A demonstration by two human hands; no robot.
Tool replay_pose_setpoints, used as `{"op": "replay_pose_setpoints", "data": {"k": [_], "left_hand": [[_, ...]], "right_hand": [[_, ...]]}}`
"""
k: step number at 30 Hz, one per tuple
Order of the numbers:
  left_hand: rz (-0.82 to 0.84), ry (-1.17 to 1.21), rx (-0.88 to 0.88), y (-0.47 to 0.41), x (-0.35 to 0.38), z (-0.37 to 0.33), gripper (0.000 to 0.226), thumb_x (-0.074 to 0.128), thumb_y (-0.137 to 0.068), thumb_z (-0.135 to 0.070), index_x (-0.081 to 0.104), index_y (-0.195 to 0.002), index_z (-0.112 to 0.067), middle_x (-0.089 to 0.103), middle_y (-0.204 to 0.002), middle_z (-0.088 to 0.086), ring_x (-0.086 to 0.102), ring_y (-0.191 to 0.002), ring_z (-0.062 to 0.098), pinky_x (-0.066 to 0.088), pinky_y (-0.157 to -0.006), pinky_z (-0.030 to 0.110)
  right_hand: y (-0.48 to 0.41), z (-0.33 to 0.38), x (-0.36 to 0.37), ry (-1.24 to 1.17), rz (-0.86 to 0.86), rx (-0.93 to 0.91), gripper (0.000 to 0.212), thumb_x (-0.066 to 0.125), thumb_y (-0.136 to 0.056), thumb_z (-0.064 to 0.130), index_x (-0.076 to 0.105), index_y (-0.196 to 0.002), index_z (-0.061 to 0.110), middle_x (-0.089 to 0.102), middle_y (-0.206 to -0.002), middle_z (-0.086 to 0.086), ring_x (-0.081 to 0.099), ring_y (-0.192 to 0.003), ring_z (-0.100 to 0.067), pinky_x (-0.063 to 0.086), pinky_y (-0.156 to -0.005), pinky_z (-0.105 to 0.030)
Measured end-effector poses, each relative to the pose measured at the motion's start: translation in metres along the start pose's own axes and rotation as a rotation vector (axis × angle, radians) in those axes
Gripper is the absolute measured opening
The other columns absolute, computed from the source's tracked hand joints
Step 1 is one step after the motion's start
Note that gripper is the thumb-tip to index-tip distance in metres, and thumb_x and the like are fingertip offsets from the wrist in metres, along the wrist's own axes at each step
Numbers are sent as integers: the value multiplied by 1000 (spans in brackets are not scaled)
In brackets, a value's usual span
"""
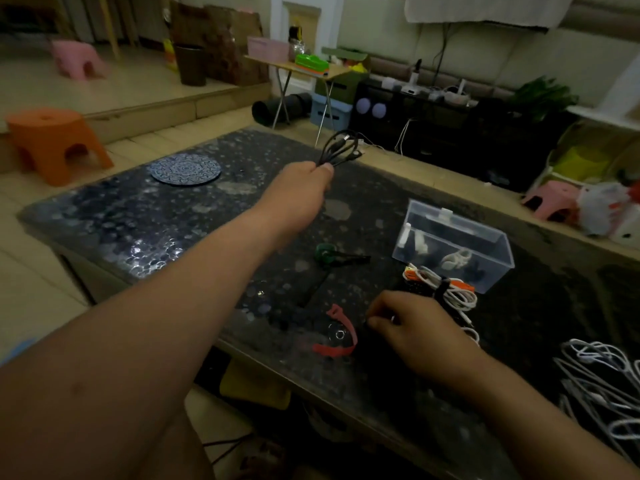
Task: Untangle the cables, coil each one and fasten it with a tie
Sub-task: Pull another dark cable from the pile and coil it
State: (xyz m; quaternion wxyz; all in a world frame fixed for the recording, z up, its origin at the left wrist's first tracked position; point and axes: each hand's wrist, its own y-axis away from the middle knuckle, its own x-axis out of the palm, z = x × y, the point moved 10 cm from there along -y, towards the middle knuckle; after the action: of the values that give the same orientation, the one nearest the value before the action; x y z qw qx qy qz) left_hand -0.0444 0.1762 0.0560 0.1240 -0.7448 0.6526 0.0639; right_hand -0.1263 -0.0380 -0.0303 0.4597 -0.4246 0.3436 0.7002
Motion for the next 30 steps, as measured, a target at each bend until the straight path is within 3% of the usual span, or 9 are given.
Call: {"op": "replay_pose_setpoints", "data": {"k": [4, 7, 10, 15, 20, 23, 26, 28, 30], "left_hand": [[19, 15, -24, 2, 1, 8, 35, 48, -107, -41, 55, -78, -23, 45, -56, -9, 38, -51, 16, 28, -56, 35], [37, 7, -7, 4, 7, 9, 36, 49, -107, -40, 56, -76, -22, 45, -58, -7, 40, -53, 17, 30, -58, 36], [72, -2, 7, 6, 15, 7, 37, 48, -108, -42, 56, -78, -21, 45, -58, -8, 40, -52, 16, 30, -58, 36], [149, -41, -19, 11, 35, 6, 33, 47, -108, -39, 59, -82, -20, 47, -61, -5, 42, -53, 16, 31, -55, 34], [318, 74, -149, 32, 92, 3, 20, 41, -100, -24, 55, -89, -17, 38, -57, -5, 31, -49, 15, 22, -49, 29], [454, -4, -41, 48, 136, -13, 26, 40, -106, -14, 56, -87, -18, 44, -66, -3, 37, -52, 13, 30, -49, 28], [562, 36, 27, 64, 172, -25, 23, 42, -112, -21, 60, -102, -12, 47, -65, -5, 40, -54, 11, 32, -51, 29], [595, -49, 140, 70, 190, -36, 22, 45, -113, -25, 63, -103, -20, 54, -64, -13, 46, -56, 6, 38, -55, 28], [613, -125, 224, 75, 207, -46, 21, 46, -111, -32, 65, -106, -28, 67, -76, -16, 60, -68, 7, 51, -66, 34]], "right_hand": [[-8, 6, 16, 110, 174, 22, 20, 75, -92, 49, 69, -103, 34, 68, -104, 12, 65, -95, -5, 59, -88, -36], [-9, 9, 25, 217, 258, 3, 15, 78, -91, 36, 64, -92, 31, 59, -110, 7, 61, -96, -11, 54, -84, -30], [-7, 4, 25, 205, 236, 17, 16, 71, -97, 27, 61, -85, 31, 59, -105, 9, 61, -93, -8, 54, -84, -31], [-4, -5, -26, -219, -118, 79, 11, 63, -104, 28, 61, -97, 36, 70, -88, 5, 67, -74, -3, 50, -63, -22], [7, -35, -64, -741, -254, 178, 7, 60, -107, 30, 66, -104, 28, 74, -79, -2, 60, -59, -10, 47, -59, -31], [20, -55, -78, -938, -275, 176, 9, 60, -106, 26, 69, -102, 27, 70, -81, -3, 55, -66, -16, 44, -61, -32], [35, -68, -83, -1160, -286, 121, 15, 61, -104, 21, 73, -96, 27, 65, -80, -3, 53, -66, -14, 42, -62, -31], [43, -73, -86, -1295, -309, 91, 18, 61, -101, 19, 74, -91, 27, 62, -76, -1, 51, -62, -11, 41, -59, -28], [47, -81, -88, -1334, -360, 92, 20, 63, -100, 18, 74, -88, 28, 59, -73, 1, 50, -60, -10, 40, -57, -27]]}}
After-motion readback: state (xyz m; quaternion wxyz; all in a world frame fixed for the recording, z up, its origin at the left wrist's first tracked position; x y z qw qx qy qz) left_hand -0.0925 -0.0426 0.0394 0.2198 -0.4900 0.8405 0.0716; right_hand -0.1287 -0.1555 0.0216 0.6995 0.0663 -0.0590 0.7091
